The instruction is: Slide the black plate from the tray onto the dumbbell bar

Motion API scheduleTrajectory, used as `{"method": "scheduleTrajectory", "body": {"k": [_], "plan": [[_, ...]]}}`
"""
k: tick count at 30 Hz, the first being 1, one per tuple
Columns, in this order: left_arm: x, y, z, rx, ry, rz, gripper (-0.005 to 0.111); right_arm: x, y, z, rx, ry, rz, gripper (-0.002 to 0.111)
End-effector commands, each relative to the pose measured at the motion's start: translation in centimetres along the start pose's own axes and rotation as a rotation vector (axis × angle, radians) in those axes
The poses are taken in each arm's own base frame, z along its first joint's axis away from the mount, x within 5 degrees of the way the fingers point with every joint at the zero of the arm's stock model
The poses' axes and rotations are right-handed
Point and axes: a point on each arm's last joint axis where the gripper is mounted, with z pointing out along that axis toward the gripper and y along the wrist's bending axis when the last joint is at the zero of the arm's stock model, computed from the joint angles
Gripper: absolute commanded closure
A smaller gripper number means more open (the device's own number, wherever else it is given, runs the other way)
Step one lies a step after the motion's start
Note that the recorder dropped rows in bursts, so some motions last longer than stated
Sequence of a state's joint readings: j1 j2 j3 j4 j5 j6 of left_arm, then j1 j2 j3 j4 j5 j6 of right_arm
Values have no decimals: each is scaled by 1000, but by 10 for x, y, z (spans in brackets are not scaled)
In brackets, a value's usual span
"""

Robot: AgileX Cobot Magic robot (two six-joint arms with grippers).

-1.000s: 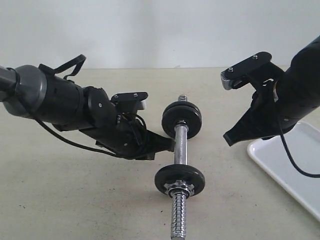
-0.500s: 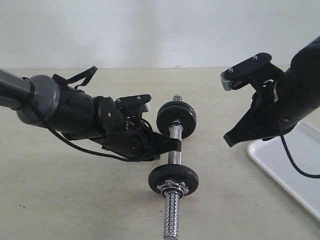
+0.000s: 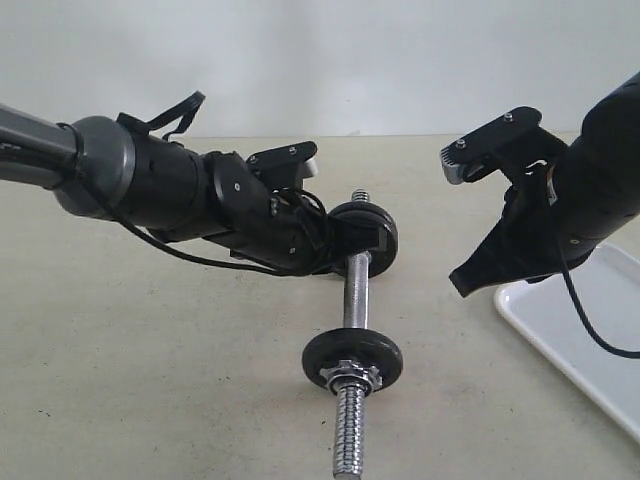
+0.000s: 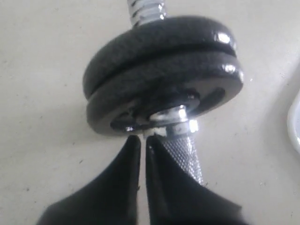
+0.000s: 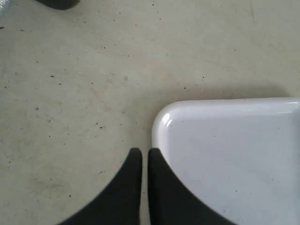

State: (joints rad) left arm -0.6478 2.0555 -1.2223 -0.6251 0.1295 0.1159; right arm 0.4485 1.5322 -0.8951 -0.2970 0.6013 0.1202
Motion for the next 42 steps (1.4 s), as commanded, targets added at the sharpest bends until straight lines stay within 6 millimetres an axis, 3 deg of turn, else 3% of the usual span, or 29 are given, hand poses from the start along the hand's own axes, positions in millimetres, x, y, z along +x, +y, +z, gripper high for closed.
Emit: {"method": "scheduleTrajectory", "body": {"k": [1,42], "plan": [[-6,-7,-3,21,-2,-3,102,-1,-1,-3,1,-11,-18,107],[0,-7,-4,30,62,88,102,-1,-1,-3,3,-2,-16,107]]}}
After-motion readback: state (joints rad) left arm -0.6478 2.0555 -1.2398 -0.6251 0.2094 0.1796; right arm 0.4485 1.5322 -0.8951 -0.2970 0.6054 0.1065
